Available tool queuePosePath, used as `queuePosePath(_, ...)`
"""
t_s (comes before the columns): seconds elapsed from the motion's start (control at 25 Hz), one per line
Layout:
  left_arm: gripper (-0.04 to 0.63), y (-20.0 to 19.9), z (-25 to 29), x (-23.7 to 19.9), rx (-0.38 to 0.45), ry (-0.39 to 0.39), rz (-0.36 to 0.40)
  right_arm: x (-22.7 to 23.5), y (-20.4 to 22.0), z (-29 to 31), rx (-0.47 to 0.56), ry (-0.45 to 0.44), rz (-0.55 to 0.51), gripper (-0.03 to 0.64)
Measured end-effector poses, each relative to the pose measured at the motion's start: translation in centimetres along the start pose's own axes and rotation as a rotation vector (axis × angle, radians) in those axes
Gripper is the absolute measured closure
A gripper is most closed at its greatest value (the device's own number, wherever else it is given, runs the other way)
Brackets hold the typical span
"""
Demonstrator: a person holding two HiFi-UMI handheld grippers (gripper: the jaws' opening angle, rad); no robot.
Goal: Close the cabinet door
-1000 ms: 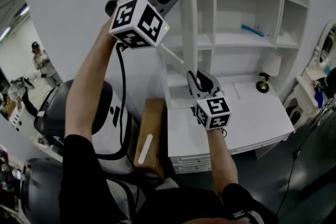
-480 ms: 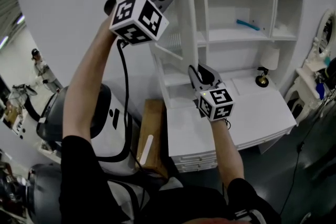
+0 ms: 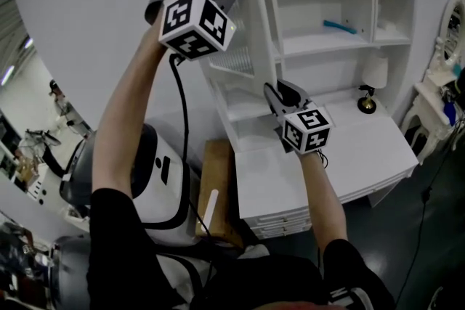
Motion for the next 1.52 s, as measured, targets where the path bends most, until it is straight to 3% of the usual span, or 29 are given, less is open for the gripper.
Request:
queuePosePath(0.8, 0.514, -0.7, 4.9, -0.3, -0.013, -0.059, -0.042, 4.5, 0.6, 2.5, -0.019, -0.029, 0.002, 0.503)
queuePosePath(1.52, 0.514, -0.1, 11.4, -0.6, -0.05, -0.095, -0.057, 9.9, 1.9, 6.4, 0.049, -0.149, 0.047, 0.494)
Point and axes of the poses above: the fingertips, and each gripper's own axes: z forward along the fingers, x to its right, y out of its underside, the point moved 3 cm from there along -z, backward along the fingers, and after that the axes turned 11 degrees about y, right-handed, at the moved point
